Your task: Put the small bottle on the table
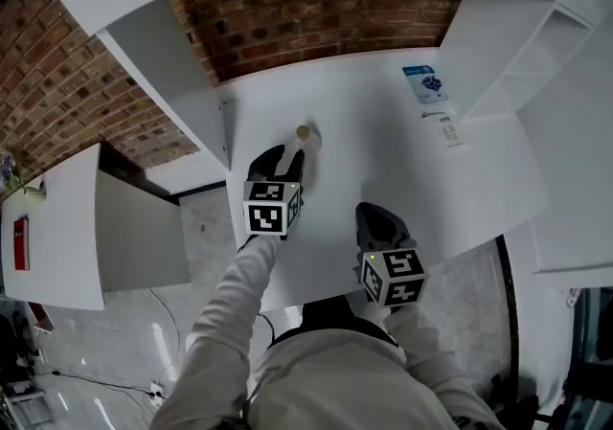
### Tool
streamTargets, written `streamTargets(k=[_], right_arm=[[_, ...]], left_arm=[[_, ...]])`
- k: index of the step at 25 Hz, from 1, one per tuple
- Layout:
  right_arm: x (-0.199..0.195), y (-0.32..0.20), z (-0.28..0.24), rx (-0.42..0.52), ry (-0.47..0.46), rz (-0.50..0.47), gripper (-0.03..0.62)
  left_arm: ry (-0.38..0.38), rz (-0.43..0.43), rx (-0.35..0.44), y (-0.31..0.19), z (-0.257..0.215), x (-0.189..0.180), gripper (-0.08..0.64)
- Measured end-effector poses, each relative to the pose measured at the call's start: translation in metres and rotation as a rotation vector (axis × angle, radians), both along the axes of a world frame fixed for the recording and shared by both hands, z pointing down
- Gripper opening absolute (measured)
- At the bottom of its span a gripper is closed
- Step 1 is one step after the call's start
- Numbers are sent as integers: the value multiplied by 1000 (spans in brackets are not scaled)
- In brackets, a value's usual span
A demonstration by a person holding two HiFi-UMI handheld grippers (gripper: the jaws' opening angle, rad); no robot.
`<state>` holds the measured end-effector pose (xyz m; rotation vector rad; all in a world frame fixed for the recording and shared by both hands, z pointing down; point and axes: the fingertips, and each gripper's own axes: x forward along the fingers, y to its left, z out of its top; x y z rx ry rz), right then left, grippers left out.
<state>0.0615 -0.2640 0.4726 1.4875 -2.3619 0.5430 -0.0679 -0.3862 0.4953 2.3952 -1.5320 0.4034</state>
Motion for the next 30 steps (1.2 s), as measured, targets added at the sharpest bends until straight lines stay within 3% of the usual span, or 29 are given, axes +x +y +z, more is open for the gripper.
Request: streamTargets(k=[12,21,30], right_arm=[[-5,21,-14,47,21,-7,28],[-19,41,-17,57,14,-25,28],[-33,57,-22,68,9,-39,28]], left_arm=[[123,-39,-45,74,-9,-35,64],[77,-11,4,127,-26,-57,31],[123,-51,-5,173,-26,-81,20]])
